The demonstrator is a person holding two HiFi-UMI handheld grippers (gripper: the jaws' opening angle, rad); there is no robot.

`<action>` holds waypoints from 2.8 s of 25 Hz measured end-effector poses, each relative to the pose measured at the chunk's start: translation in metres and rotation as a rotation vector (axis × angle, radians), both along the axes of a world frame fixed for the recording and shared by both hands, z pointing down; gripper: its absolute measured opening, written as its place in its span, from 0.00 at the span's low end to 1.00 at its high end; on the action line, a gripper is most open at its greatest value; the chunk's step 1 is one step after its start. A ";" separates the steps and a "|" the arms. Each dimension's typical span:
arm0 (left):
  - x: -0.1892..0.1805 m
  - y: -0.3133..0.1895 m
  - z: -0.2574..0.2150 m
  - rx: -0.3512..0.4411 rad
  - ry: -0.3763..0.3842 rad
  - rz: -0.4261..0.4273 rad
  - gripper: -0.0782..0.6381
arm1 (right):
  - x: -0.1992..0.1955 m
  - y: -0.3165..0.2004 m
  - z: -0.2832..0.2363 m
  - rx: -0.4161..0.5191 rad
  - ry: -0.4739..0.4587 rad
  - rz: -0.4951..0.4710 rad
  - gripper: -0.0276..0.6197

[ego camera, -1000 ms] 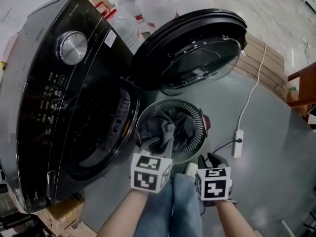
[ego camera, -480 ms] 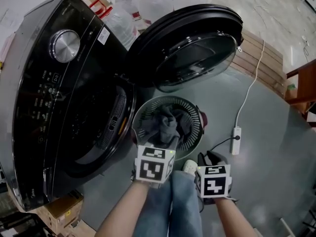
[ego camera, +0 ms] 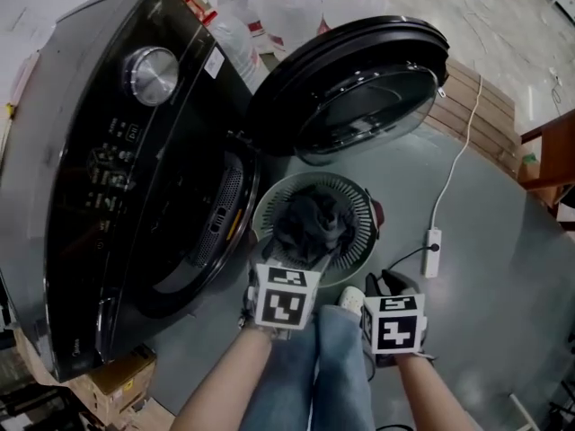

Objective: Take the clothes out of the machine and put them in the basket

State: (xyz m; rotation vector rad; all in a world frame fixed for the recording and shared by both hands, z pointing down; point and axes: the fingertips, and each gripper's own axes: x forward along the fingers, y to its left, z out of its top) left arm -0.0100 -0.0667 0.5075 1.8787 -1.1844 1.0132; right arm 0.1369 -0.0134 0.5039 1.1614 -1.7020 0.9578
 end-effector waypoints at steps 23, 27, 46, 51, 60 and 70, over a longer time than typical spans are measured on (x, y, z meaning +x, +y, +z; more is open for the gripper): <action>-0.060 0.024 -0.175 0.085 -0.010 0.037 0.72 | -0.042 0.012 -0.187 0.099 0.015 0.026 0.18; -0.064 0.025 -0.200 0.097 0.016 0.023 0.72 | -0.047 0.017 -0.213 0.094 0.028 0.034 0.18; -0.121 0.032 -0.321 0.309 0.095 -0.114 0.71 | -0.088 0.029 -0.323 0.277 -0.086 0.133 0.13; -0.140 0.050 -0.335 0.380 0.044 -0.096 0.71 | -0.101 0.036 -0.345 0.357 -0.056 0.048 0.08; -0.134 0.111 -0.360 0.449 0.055 -0.123 0.71 | -0.086 0.104 -0.368 0.398 -0.071 0.038 0.08; -0.116 0.205 -0.398 0.526 0.080 -0.155 0.71 | -0.072 0.208 -0.389 0.452 -0.114 0.030 0.08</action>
